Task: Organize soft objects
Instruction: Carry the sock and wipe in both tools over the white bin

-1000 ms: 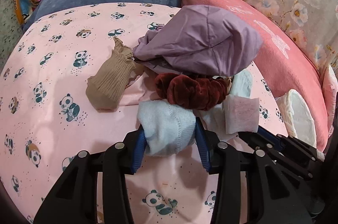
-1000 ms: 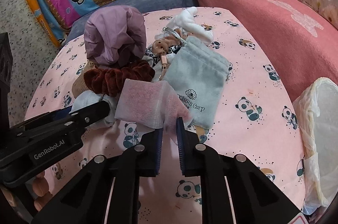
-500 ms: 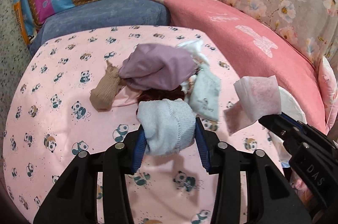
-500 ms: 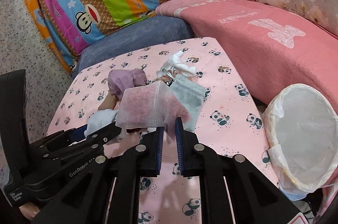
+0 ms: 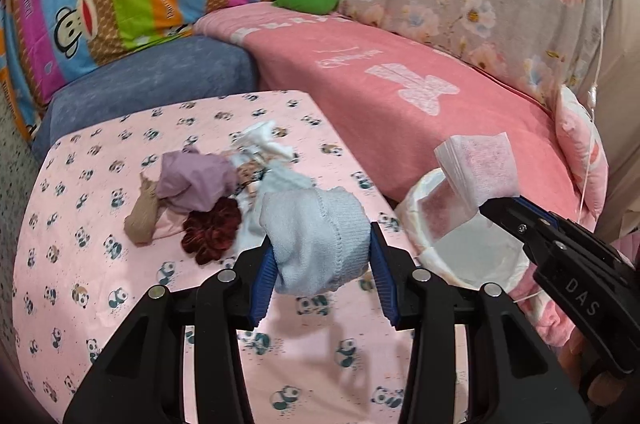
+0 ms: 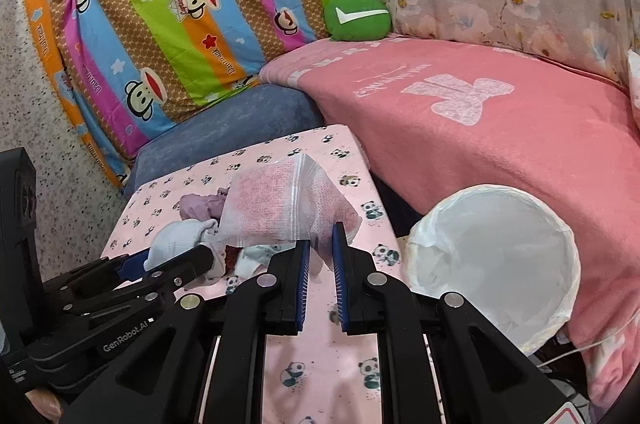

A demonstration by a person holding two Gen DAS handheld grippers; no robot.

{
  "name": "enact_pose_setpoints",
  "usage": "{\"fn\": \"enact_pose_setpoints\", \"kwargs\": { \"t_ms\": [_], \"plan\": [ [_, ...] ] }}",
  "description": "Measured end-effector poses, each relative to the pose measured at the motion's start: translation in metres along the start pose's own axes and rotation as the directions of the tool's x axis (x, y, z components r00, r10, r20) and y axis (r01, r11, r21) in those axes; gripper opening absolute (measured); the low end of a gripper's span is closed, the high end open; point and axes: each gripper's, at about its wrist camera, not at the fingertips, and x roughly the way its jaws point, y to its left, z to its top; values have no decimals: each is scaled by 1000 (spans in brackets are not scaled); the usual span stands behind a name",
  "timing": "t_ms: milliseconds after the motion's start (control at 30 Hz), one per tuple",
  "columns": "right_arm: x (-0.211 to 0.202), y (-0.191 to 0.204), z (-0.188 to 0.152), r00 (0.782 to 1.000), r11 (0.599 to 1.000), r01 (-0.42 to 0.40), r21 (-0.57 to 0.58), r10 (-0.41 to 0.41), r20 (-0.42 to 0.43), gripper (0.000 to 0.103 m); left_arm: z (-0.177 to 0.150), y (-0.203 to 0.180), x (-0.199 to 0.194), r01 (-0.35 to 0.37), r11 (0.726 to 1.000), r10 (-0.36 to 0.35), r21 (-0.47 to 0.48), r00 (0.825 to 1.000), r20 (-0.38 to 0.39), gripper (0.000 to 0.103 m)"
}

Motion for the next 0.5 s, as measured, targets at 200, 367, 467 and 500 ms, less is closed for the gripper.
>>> {"fn": "enact_pose_setpoints", "kwargs": {
  "t_ms": [200,367,467,500],
  "plan": [
    [-22,-38,1,998,998,53,27,-54,23,13,4,-33,-2,40,998,-40,58,999,12,41],
    [-33,-66,-3,996,995,83,64,-85,32,13,3,-57,0,50,994,-51,100,999,8,41],
    [-37,-78,-5,995,993,96,75,-99,35,13,3,-69,-2,50,991,-52,126,999,14,41],
    [-38,-81,-5,994,992,98,76,-101,35,13,3,-72,-3,52,990,-54,131,998,15,41]
  ]
}}
